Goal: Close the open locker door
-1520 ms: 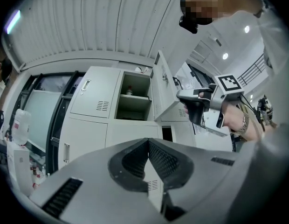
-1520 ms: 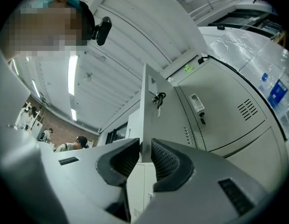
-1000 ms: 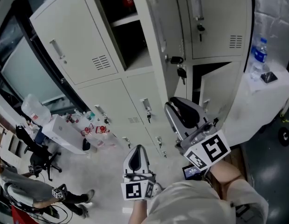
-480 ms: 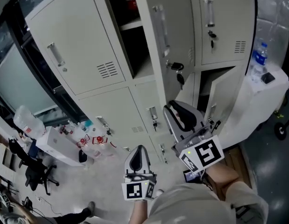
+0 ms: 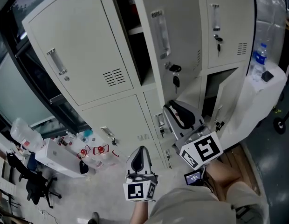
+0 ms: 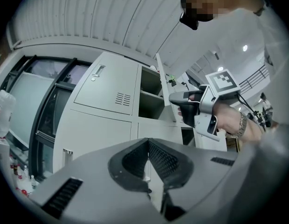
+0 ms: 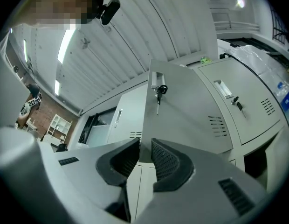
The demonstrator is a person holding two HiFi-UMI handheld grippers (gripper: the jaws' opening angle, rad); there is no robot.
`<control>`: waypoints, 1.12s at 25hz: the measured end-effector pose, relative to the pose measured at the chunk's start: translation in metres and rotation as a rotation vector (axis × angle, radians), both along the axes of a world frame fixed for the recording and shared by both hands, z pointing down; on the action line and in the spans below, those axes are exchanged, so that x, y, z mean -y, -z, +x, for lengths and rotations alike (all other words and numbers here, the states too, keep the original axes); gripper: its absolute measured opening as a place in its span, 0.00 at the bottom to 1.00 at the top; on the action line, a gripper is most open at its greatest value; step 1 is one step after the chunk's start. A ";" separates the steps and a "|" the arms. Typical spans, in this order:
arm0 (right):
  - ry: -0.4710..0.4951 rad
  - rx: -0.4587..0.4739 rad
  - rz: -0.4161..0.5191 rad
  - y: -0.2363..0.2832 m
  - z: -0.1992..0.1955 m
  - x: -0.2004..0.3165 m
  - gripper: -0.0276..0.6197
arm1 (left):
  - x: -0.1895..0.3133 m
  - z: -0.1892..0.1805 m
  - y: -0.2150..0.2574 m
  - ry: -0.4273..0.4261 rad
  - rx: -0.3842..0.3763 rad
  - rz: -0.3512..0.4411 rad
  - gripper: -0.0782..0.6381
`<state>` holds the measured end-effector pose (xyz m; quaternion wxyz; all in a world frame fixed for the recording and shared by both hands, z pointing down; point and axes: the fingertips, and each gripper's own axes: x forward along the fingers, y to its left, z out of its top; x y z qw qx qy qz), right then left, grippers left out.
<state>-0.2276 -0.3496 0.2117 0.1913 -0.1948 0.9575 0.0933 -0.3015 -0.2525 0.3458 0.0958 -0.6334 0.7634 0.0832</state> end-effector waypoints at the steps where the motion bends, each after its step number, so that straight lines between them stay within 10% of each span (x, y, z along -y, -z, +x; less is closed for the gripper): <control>1: -0.006 -0.003 -0.001 0.000 -0.004 0.001 0.17 | 0.000 -0.004 -0.001 -0.003 -0.002 -0.003 0.12; 28: -0.161 -0.080 -0.101 0.001 -0.097 0.065 0.16 | 0.021 -0.057 0.002 -0.105 -0.011 -0.070 0.12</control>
